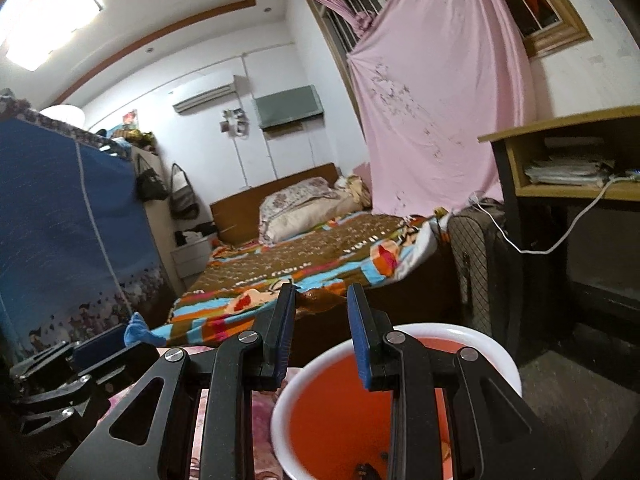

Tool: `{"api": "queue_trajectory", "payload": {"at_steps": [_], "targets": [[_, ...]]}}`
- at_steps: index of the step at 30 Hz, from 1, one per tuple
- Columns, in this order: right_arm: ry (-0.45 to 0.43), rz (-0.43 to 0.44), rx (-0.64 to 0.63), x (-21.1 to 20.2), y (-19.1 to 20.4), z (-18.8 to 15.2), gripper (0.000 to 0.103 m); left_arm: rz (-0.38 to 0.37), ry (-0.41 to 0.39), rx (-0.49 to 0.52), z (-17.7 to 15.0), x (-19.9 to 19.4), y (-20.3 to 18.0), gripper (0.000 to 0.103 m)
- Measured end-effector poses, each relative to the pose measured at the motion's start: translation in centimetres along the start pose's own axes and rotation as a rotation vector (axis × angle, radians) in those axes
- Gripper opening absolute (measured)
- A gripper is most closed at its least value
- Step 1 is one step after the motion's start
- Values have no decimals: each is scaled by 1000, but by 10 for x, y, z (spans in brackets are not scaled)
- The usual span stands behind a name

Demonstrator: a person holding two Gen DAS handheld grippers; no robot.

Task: Collect trash
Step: 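Open both tools to drop the lid and stick into the basin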

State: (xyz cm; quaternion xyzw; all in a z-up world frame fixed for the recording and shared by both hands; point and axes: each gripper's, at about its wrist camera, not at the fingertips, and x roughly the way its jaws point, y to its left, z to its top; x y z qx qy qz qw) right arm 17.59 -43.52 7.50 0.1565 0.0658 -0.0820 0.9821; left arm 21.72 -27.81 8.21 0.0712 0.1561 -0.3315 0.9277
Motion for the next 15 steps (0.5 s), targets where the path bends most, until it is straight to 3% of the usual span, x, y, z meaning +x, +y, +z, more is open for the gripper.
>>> {"api": "queue_trajectory", "payload": {"at_steps": [8, 15], "targets": [[65, -33, 55, 7, -15, -5, 25, -59, 96, -55, 0, 22, -3, 30], [103, -44, 77, 11, -19, -7, 25, -78, 129, -106, -1, 31, -1, 32]]}}
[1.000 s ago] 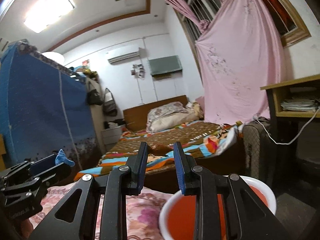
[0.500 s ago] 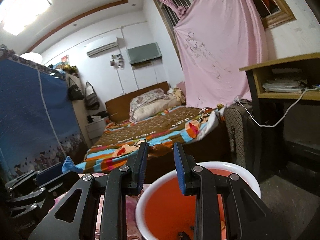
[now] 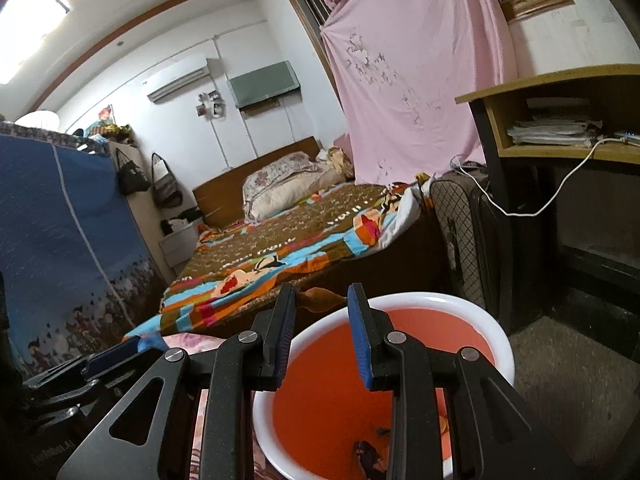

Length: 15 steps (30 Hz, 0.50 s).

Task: Collect trash

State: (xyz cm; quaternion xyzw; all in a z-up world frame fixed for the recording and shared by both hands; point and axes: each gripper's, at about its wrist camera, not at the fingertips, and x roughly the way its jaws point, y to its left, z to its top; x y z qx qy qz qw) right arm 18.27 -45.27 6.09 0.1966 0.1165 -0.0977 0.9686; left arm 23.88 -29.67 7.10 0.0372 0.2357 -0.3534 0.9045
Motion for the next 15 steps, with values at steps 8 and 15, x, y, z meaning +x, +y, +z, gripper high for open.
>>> {"api": "queue_trajectory", "payload": {"at_steps": [8, 15], "targets": [[22, -6, 17, 4, -5, 0, 33, -1, 8, -35, 0, 1, 6, 38], [25, -5, 12, 4, -5, -1, 39, 13, -1, -53, -1, -1, 9, 41]]}}
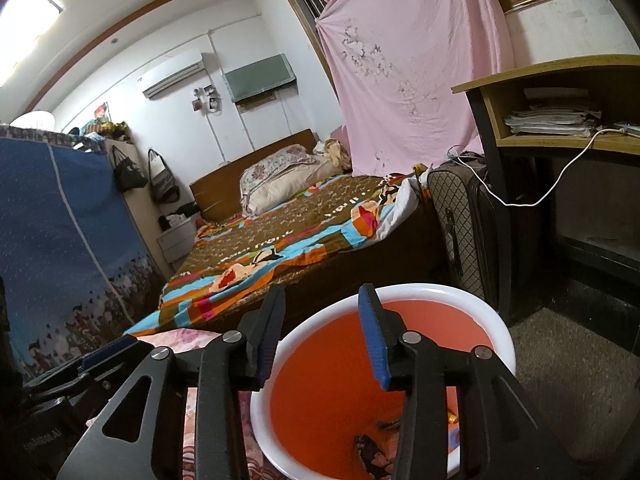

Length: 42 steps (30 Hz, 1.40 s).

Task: Collect trash

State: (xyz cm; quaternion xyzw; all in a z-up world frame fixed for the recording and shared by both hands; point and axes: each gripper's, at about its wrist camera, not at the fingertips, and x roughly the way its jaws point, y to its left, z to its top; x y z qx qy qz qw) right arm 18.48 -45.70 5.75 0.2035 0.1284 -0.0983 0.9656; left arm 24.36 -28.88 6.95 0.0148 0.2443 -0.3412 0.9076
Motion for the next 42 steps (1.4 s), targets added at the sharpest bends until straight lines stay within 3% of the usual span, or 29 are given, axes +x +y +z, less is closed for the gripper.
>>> {"api": "queue_trajectory", "payload": {"at_steps": [9, 11, 13, 18, 23, 28, 42], "targets": [[-11, -2, -18, -2, 5, -1, 49, 71, -33, -38, -2, -11, 14, 56], [-16, -3, -24, -3, 8, -2, 55, 94, -41, -46, -2, -15, 18, 62], [-25, -1, -28, -4, 10, -1, 71, 114, -48, -57, -2, -19, 23, 66], [-63, 11, -49, -10, 18, 0, 76, 165, -62, -83, -4, -28, 35, 71], [-80, 11, -79, -12, 28, -1, 84, 240, -112, -112, -6, -44, 49, 92], [-105, 31, -90, -15, 33, 0, 103, 283, -143, -122, -11, -57, 61, 92], [-164, 96, -183, -27, 65, -8, 103, 389, -176, -182, -26, -88, 87, 92]]}}
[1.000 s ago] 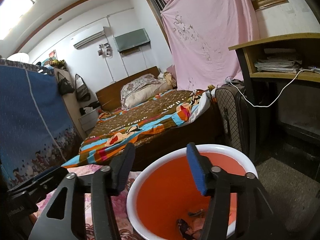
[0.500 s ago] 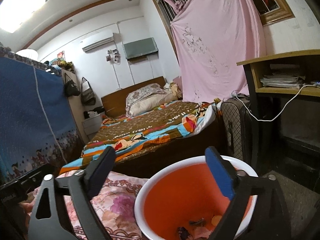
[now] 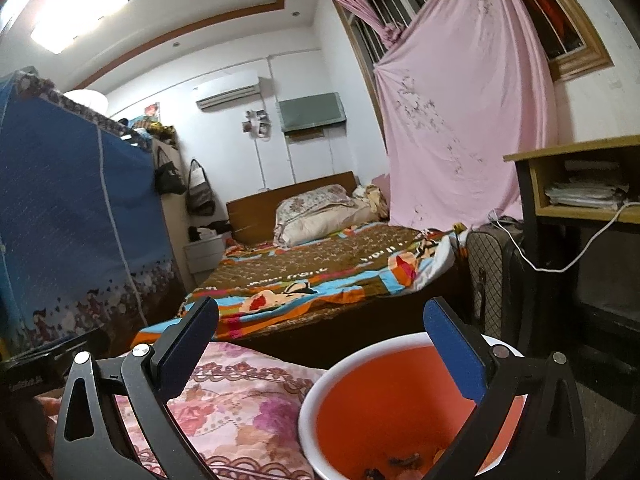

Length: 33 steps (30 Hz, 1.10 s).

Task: Collect trash

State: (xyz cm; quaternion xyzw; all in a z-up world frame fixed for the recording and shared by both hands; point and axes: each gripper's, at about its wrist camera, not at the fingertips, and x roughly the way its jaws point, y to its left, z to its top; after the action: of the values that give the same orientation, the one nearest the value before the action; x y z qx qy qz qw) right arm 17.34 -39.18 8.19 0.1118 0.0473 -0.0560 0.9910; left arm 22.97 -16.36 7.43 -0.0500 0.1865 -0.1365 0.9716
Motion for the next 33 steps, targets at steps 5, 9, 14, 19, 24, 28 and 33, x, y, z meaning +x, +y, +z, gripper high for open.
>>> {"api": "queue_trajectory", "payload": {"at_steps": [5, 9, 14, 19, 24, 28, 33], "targets": [[4, 33, -23, -1, 12, 1, 103, 41, -18, -14, -2, -15, 15, 92], [2, 68, -51, -8, 25, 1, 103, 70, -30, -24, -6, -29, 26, 92], [-10, 97, -81, -23, 42, -2, 103, 101, -48, -28, -15, -53, 40, 92], [-15, 121, -108, -34, 55, -4, 103, 128, -57, -30, -26, -72, 50, 92], [-24, 126, -138, -49, 67, -11, 103, 152, -64, -15, -34, -87, 57, 92], [-35, 129, -162, -61, 74, -15, 103, 160, -71, -16, -40, -98, 63, 92], [-40, 130, -188, -74, 82, -22, 103, 164, -73, -13, -48, -109, 66, 92]]}}
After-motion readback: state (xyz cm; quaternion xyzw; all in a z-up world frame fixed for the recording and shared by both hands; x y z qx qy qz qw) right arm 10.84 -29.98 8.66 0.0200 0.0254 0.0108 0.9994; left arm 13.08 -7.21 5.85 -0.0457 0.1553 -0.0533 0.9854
